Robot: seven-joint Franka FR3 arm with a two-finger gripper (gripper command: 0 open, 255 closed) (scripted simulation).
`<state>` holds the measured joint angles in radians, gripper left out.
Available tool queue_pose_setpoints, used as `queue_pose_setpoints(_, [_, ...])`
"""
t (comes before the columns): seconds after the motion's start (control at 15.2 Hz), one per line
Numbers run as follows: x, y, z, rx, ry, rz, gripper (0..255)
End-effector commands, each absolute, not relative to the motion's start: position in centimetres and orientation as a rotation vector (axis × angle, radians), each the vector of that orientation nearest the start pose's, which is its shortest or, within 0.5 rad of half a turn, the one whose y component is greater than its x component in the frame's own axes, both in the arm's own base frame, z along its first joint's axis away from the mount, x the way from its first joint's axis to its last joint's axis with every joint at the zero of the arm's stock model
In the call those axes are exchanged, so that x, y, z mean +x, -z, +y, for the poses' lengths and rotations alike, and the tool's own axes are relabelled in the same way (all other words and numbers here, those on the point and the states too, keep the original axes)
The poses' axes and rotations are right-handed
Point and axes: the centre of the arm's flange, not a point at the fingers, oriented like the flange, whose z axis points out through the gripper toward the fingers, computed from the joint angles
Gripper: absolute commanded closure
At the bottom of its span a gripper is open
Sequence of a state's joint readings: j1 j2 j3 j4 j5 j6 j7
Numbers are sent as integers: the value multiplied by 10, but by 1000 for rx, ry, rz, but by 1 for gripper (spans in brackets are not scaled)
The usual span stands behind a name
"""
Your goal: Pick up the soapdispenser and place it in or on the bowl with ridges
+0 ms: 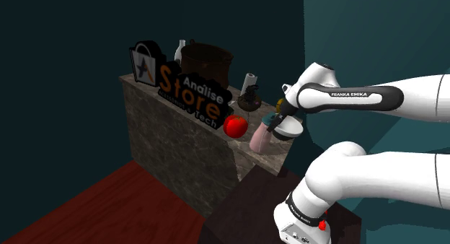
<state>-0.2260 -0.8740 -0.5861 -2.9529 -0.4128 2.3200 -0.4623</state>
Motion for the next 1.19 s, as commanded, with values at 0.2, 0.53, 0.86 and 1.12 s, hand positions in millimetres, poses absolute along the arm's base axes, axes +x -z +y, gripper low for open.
queue_pose_setpoints(0.2, [232,-365,-199,-3128,361,-83,0])
queue_pose_setpoints(0.53, [232,-365,-199,-3128,361,-83,255])
queue_pose_setpoints(0.86, [232,-365,-199,-3128,361,-83,255])
queue_pose_setpoints(1.12, [232,-370,-199,-3128,361,-83,255])
